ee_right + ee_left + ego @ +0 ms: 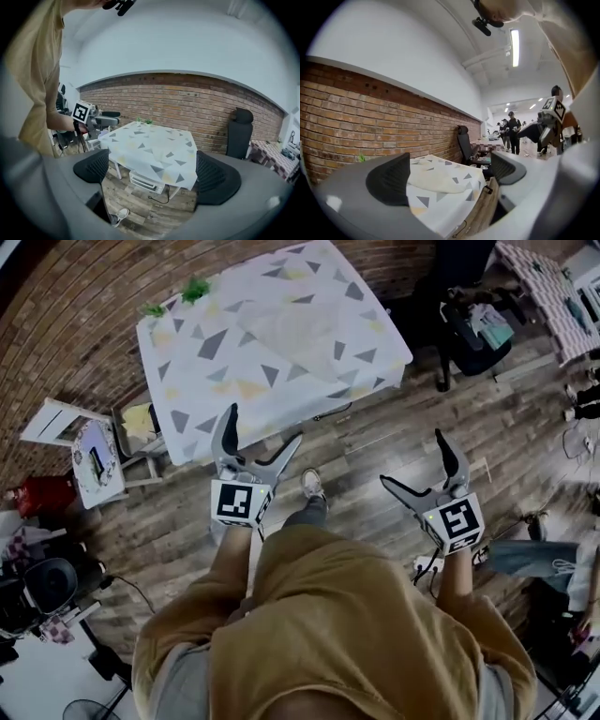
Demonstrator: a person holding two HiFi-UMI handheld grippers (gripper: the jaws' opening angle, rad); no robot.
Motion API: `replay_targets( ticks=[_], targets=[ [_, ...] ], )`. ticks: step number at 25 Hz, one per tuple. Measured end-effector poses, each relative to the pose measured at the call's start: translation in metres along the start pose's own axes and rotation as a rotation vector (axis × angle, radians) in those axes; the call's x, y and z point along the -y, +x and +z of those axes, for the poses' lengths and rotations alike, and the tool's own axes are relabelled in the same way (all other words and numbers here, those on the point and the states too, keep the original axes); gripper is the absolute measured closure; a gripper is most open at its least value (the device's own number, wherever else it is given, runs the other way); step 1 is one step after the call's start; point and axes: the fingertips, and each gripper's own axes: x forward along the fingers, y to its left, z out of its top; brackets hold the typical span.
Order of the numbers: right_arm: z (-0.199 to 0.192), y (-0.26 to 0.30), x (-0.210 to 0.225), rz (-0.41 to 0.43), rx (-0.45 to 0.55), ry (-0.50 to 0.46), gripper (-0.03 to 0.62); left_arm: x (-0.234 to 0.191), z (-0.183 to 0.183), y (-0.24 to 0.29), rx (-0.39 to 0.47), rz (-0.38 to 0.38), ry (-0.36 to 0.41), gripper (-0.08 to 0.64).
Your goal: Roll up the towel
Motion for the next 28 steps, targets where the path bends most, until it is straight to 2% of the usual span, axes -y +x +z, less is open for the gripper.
replay_targets(
  ticks=[6, 10, 13, 18, 22, 24, 28],
  targets=[
    [0.042, 0.063, 0.036, 0.021, 0.03, -0.039, 0.037, -0.038, -0.007, 0.048, -0.042, 0.004, -0.046, -0.009],
    [0.04, 0.081, 0.048, 0.042, 0.019, 0.003, 0.038, -0.044, -0.007, 0.071, -0.064, -0.002, -0.046, -0.008],
    [0.047, 0.098, 0.053, 0.102, 0.021, -0.025, 0.038, -0.053, 0.003, 0.083, -0.049, 0.03, -0.028, -0.008],
    [0.066, 0.149, 0.062, 0.276, 0.041, -0.127, 0.04, -0.073, 0.009, 0.081, -0.047, 0.158, -0.015, -0.005],
    [0.087, 0.195, 0.079, 0.439, 0.1, -0.216, 0.041, -0.085, 0.003, 0.075, -0.121, 0.321, -0.015, -0.005],
    [0.091, 0.211, 0.089, 0.513, 0.106, -0.263, 0.041, -0.082, 0.004, 0.075, -0.132, 0.395, -0.016, -0.005],
    [0.083, 0.233, 0.107, 0.634, 0.085, -0.315, 0.041, -0.072, 0.011, 0.088, -0.158, 0.473, 0.011, -0.005]
  ],
)
